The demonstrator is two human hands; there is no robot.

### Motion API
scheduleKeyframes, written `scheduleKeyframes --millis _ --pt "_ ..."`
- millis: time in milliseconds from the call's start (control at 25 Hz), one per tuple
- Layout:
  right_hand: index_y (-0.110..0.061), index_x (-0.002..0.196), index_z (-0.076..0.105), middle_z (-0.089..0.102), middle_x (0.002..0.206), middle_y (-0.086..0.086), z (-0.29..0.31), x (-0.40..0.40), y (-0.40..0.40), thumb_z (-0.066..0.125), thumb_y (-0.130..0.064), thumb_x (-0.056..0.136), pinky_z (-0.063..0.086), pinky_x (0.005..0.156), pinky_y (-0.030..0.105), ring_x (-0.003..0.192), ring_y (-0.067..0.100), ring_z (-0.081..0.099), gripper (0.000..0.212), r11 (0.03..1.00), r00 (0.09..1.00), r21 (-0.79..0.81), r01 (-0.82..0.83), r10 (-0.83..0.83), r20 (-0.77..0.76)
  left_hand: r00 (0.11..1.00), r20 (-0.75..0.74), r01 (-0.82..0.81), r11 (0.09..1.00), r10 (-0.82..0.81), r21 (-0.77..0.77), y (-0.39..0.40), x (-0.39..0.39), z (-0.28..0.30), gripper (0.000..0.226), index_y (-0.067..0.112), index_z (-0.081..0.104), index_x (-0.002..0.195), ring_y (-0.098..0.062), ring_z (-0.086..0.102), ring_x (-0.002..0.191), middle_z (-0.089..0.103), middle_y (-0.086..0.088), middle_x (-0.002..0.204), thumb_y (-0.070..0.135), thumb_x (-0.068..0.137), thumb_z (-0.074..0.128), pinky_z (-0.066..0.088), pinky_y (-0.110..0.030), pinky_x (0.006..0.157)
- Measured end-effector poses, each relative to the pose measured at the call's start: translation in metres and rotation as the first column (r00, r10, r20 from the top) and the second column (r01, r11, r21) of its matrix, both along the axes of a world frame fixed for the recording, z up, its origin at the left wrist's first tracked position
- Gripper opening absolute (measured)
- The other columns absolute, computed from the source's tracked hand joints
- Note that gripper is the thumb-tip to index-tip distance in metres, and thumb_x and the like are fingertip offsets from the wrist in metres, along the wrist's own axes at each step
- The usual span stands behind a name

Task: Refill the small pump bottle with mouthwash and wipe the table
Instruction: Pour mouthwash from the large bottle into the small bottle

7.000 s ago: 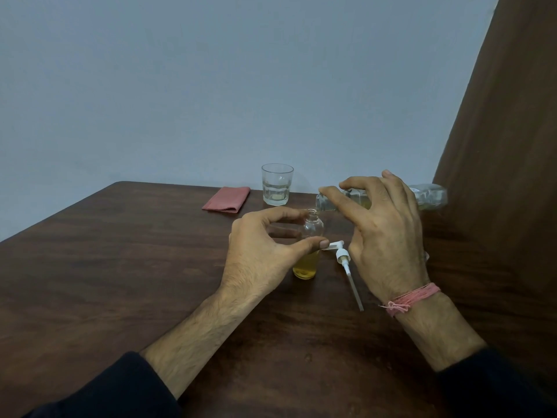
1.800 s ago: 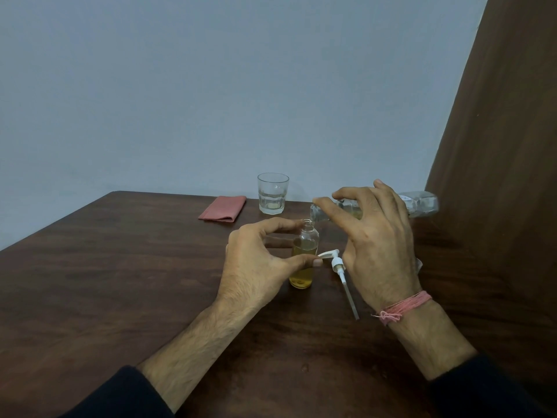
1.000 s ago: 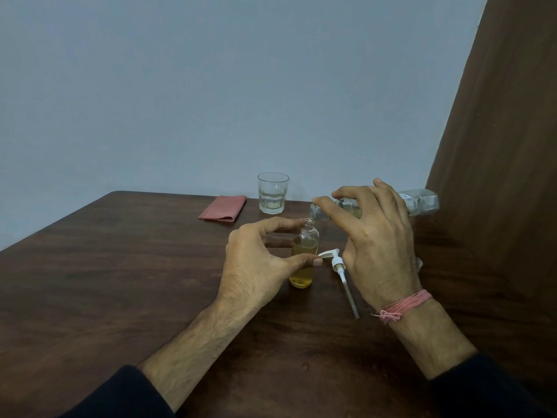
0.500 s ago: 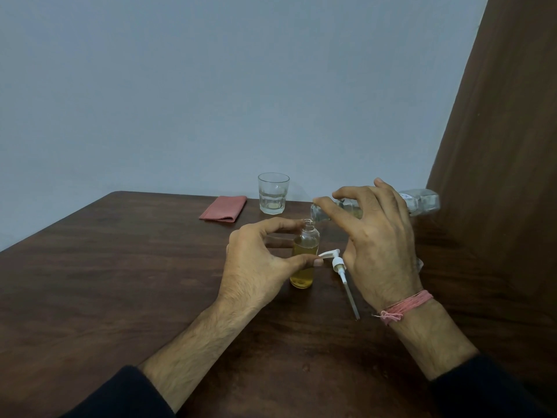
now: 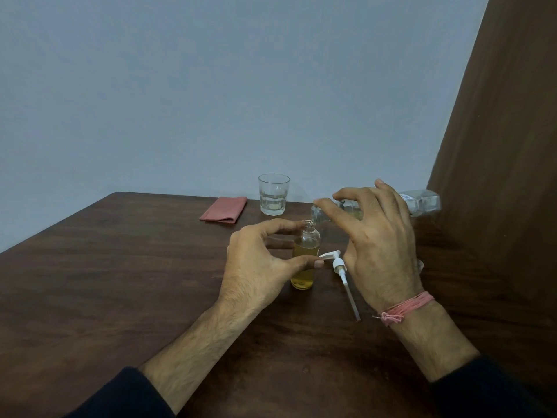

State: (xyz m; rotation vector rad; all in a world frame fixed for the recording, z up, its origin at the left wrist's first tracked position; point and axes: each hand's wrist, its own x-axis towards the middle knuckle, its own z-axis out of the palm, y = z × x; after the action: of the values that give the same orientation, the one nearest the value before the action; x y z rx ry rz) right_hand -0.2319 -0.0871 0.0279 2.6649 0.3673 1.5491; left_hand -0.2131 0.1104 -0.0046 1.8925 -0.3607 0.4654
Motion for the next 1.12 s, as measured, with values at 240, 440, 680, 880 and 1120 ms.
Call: scheduleKeyframes --millis 240,440,680,880,1120 --pt "-0.019 0.136 0.072 0.068 0.128 0.012 0.0001 -0.0003 0.0 0.069 0.015 0.065 0.032 0.125 0.056 0.123 0.037 0.06 0.078 1.0 1.0 0.0 -0.004 0.004 -0.004 1.0 -0.001 -0.002 1.0 0.002 0.0 -0.0005 0.0002 -0.0004 0.063 0.045 0.087 0.117 0.013 0.081 0.099 0.086 0.027 0.111 0.049 0.059 0.11 0.07 -0.042 0.101" --pt "-0.02 0.136 0.071 0.066 0.128 0.01 0.0003 -0.0008 -0.0006 0.069 0.015 0.064 0.031 0.126 0.055 0.124 0.036 0.058 0.081 1.0 1.0 0.005 -0.005 0.005 -0.018 1.0 0.009 0.002 1.0 -0.002 -0.005 -0.0004 0.0 -0.0005 0.062 0.046 0.087 0.116 0.014 0.08 0.097 0.085 0.028 0.11 0.049 0.059 0.111 0.07 -0.04 0.1" --pt "-0.019 0.135 0.072 0.068 0.128 0.012 0.0003 -0.0016 0.0007 0.064 0.013 0.068 0.033 0.124 0.057 0.123 0.038 0.06 0.074 1.0 1.0 0.001 -0.006 0.006 -0.005 1.0 0.016 0.009 1.0 -0.009 -0.004 -0.0002 0.0004 -0.0018 0.061 0.046 0.086 0.115 0.016 0.079 0.097 0.084 0.029 0.109 0.048 0.059 0.111 0.07 -0.037 0.098" --pt "-0.018 0.135 0.073 0.068 0.128 0.013 0.0012 -0.0024 0.0015 0.065 0.013 0.069 0.034 0.124 0.057 0.123 0.038 0.061 0.073 1.0 1.0 0.001 -0.005 0.005 -0.009 0.999 0.03 0.022 1.0 -0.022 -0.006 0.0008 0.0002 -0.0012 0.056 0.056 0.081 0.106 0.016 0.079 0.097 0.082 0.034 0.104 0.048 0.059 0.111 0.07 -0.035 0.097" --pt "-0.017 0.135 0.073 0.069 0.127 0.014 0.002 -0.0031 0.0016 0.065 0.013 0.069 0.036 0.123 0.059 0.123 0.04 0.062 0.072 1.0 1.0 -0.005 -0.003 0.003 -0.01 0.999 0.05 0.022 1.0 -0.022 0.007 0.0013 0.0018 -0.0018 0.055 0.061 0.077 0.102 0.019 0.078 0.096 0.079 0.04 0.099 0.053 0.058 0.109 0.066 -0.022 0.09"
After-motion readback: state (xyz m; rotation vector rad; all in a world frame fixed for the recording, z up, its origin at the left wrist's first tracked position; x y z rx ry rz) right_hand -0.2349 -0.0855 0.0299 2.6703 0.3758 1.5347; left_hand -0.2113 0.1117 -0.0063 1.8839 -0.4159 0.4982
